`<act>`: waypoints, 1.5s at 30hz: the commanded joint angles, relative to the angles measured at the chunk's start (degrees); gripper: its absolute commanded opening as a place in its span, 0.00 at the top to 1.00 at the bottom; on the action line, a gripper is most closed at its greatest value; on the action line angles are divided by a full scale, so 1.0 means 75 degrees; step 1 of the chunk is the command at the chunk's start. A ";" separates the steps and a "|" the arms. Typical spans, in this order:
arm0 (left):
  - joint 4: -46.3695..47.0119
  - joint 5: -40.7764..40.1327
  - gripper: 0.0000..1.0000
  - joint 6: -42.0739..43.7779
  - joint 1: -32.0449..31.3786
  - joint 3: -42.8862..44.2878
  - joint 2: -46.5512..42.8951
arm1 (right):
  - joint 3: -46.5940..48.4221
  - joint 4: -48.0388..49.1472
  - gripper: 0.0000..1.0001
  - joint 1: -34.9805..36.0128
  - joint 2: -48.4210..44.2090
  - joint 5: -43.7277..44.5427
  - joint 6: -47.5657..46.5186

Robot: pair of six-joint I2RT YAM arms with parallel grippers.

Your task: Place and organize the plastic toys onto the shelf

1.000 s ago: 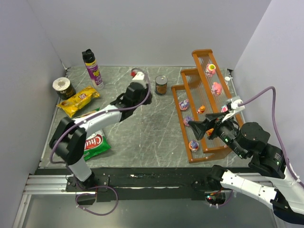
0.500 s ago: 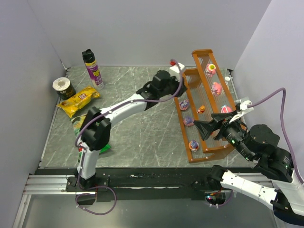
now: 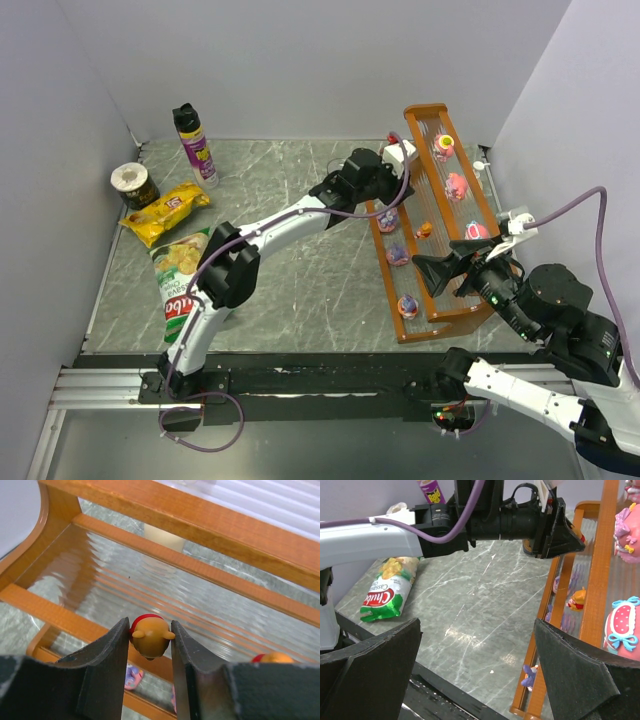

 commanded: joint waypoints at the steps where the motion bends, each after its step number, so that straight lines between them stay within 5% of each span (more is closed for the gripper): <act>1: 0.0057 0.0288 0.86 0.0545 -0.0015 0.0574 0.0244 | 0.0256 0.0016 0.00 0.0012 -0.0085 0.0184 -0.0084; 17: -0.0822 0.0182 0.80 0.2127 0.0008 0.1651 0.1216 | 0.0361 -0.0020 0.00 0.0012 0.0184 0.0160 -0.0084; 45: -0.1608 0.1589 0.60 0.2679 0.0419 0.2180 0.1568 | 0.0338 0.0039 0.00 0.0012 0.0419 0.0242 -0.0073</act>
